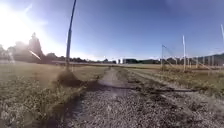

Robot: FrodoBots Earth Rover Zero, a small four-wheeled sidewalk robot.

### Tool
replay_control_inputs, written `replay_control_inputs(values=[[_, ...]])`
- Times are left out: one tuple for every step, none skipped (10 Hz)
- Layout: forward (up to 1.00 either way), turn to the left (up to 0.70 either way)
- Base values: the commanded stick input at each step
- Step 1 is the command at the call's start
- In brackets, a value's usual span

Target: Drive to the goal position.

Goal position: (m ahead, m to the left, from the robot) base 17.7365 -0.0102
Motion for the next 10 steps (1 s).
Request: replay_control_inputs(values=[[0.50,0.00],[0.50,0.00],[0.50,0.00],[0.50,0.00],[0.50,0.00],[0.50,0.00],[0.50,0.00],[0.50,0.00],[0.50,0.00],[0.50,0.00]])
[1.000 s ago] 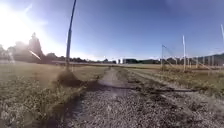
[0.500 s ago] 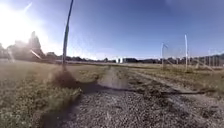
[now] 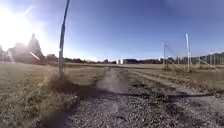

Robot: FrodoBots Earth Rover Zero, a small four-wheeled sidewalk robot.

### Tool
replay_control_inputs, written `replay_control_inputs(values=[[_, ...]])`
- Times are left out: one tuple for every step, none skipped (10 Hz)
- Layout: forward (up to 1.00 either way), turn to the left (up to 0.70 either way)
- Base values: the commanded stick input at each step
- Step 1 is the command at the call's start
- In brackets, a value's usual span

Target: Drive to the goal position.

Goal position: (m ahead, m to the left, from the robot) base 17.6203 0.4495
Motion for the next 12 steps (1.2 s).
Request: replay_control_inputs(values=[[0.50,0.00],[0.50,0.00],[0.50,0.00],[0.50,0.00],[0.50,0.00],[0.50,0.00],[0.50,0.00],[0.50,0.00],[0.50,0.00],[0.50,0.00],[0.50,0.00],[0.50,0.00]])
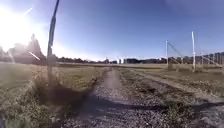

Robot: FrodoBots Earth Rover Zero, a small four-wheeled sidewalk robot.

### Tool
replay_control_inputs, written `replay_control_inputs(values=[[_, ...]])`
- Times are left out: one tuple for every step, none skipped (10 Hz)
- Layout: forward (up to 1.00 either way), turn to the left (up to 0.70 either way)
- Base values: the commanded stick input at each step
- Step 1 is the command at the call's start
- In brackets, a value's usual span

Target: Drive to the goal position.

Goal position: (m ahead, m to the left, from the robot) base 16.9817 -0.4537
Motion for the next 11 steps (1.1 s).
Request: replay_control_inputs(values=[[0.50,0.00],[0.50,0.00],[0.50,-0.20],[0.50,-0.50],[0.50,-0.50],[0.50,-0.43],[0.50,0.00],[0.50,0.00],[0.50,0.00],[0.50,0.00],[0.50,0.00]])
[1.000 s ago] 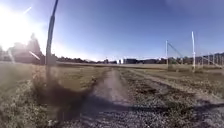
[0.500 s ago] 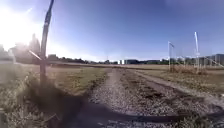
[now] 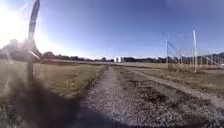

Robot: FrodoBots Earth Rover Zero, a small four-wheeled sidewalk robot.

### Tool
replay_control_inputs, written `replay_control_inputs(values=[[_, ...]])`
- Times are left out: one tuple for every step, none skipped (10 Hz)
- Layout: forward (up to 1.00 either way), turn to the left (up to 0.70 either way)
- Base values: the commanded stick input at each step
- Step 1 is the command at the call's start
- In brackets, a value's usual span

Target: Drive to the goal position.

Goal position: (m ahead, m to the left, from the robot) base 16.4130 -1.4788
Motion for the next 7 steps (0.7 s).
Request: replay_control_inputs(values=[[0.50,0.00],[0.50,0.00],[0.50,0.00],[0.50,0.00],[0.50,0.00],[0.50,0.00],[0.50,0.00]])
